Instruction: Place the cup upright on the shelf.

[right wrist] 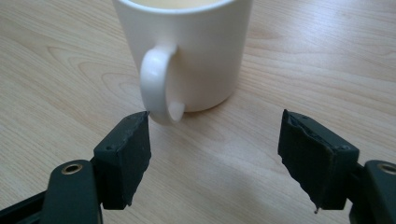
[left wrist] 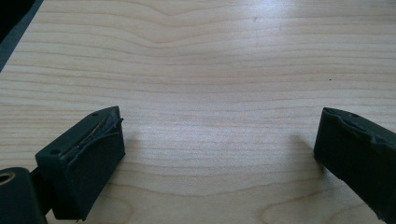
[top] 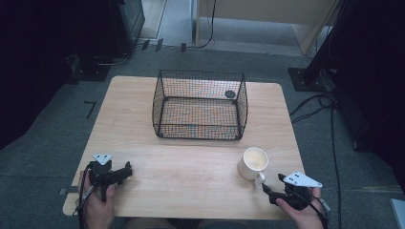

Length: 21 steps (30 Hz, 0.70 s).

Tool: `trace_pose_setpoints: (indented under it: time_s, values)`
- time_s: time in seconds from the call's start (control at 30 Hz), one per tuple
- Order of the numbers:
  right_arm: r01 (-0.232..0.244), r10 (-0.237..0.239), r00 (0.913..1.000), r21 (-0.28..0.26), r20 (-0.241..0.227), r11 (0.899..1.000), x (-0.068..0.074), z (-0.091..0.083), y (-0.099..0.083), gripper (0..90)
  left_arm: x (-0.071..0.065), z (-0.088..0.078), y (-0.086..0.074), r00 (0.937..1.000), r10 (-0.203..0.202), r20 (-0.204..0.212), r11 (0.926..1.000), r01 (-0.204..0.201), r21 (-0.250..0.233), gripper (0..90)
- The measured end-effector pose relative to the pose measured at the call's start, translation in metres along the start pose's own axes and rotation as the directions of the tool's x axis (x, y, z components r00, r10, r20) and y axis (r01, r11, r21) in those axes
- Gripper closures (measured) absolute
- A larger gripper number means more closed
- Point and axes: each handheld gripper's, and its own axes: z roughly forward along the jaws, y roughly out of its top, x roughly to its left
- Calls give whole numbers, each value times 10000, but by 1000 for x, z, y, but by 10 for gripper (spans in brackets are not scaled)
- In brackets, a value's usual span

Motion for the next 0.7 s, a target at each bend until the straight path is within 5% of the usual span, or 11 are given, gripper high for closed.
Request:
trace_pose_setpoints:
  time_s: [0.33,0.7]
  values:
    - [77,-79,9998,-116,-167,9999,12,5,7,301,0,0,0,10000,1,2,10000,-1,4,19]
    - [-584,582,9983,-579,-63,9966,18,9,13,548,0,0,0,10000,-3,-2,10000,3,1,19]
